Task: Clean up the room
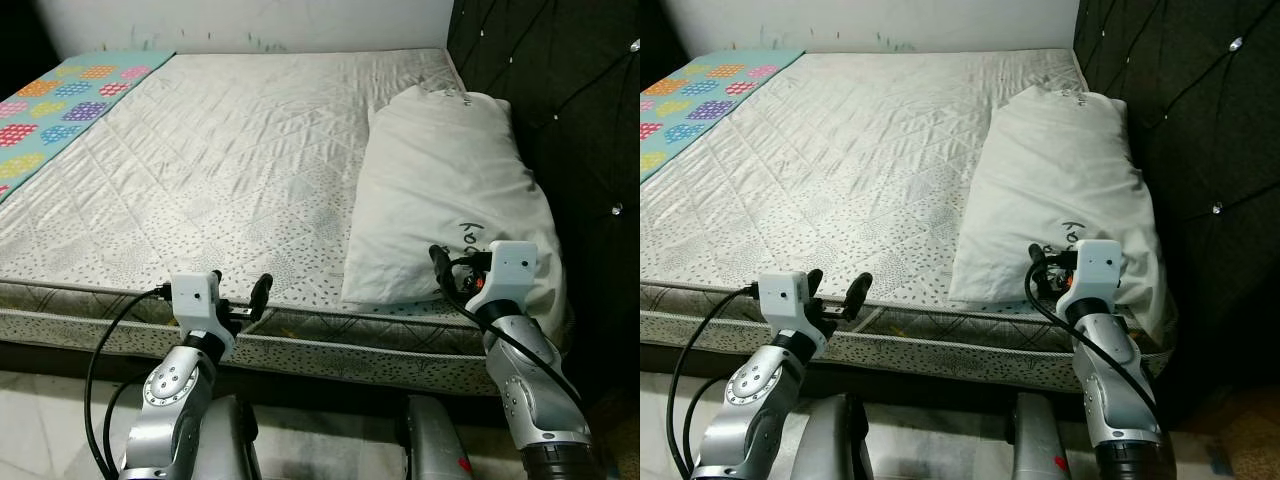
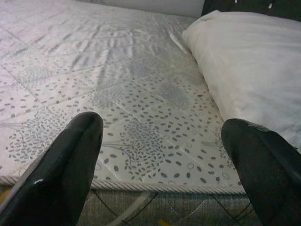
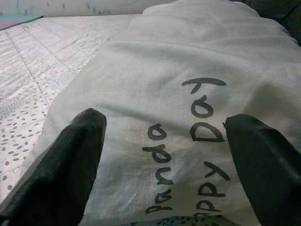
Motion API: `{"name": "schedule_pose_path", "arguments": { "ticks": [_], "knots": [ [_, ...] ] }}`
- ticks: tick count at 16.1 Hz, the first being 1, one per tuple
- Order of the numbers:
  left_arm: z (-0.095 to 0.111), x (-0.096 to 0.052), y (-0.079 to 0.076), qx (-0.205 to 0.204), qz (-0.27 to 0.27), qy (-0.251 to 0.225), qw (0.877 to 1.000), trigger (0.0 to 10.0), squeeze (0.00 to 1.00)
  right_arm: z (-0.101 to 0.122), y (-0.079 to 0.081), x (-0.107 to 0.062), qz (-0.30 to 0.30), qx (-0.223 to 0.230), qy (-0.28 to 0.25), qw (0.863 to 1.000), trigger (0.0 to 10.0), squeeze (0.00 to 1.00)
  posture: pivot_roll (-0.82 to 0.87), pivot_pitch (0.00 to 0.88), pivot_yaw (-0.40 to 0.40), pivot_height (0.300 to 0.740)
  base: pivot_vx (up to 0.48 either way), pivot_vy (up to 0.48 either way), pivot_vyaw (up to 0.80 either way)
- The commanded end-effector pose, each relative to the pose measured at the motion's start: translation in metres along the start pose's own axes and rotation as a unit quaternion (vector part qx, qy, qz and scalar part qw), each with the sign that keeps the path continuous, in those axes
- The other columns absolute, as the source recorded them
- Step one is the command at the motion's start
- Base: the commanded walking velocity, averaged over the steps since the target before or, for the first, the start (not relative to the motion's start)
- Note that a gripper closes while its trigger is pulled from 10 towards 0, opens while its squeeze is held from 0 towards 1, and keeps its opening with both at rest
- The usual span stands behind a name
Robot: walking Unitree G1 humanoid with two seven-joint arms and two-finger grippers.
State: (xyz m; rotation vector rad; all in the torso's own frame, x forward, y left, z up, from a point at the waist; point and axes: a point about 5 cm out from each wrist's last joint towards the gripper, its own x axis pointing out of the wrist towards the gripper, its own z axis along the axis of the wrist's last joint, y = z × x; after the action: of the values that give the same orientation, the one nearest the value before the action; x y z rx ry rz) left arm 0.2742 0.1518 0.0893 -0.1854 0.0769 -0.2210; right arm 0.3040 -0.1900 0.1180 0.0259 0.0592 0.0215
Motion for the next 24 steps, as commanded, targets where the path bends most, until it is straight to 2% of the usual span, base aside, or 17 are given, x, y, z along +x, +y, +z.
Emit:
{"name": "schedule_pose_path", "arguments": {
  "ticks": [1,5,6,7,11,24],
  "knots": [
    [0.001,0.001,0.004,0.008,0.010,-0.002,1.000,10.0,0.00,0.006,0.002,0.001,-0.001,0.004,-0.009,1.000,10.0,1.00,-0.15,0.000,0.038,0.531,0.000,0.000,0.00],
    [0.001,0.002,0.006,0.009,0.014,-0.006,1.000,10.0,0.00,0.006,0.008,0.002,-0.003,-0.010,-0.007,1.000,10.0,1.00,-0.15,0.000,0.037,0.531,0.000,0.000,0.00],
    [0.001,0.002,0.006,0.009,0.014,-0.007,1.000,10.0,0.00,0.009,0.009,0.003,-0.004,-0.016,-0.010,1.000,10.0,0.71,-0.16,0.000,0.036,0.531,0.000,0.000,0.00],
    [0.000,0.001,0.005,0.008,0.014,-0.007,1.000,10.0,0.00,0.013,0.010,0.005,0.001,-0.015,-0.014,1.000,10.0,0.00,-0.16,0.000,0.036,0.531,0.000,0.000,0.00],
    [0.000,0.001,0.003,0.006,0.009,-0.007,1.000,10.0,0.00,0.027,0.009,0.012,-0.008,-0.001,-0.038,0.999,10.0,0.00,-0.16,0.000,0.037,0.536,0.000,0.000,0.00],
    [0.001,0.001,0.002,0.007,0.005,-0.007,1.000,10.0,0.00,0.029,0.006,0.015,-0.015,0.007,-0.039,0.999,10.0,0.00,-0.15,0.000,0.038,0.687,0.000,0.000,0.00]
  ]
}}
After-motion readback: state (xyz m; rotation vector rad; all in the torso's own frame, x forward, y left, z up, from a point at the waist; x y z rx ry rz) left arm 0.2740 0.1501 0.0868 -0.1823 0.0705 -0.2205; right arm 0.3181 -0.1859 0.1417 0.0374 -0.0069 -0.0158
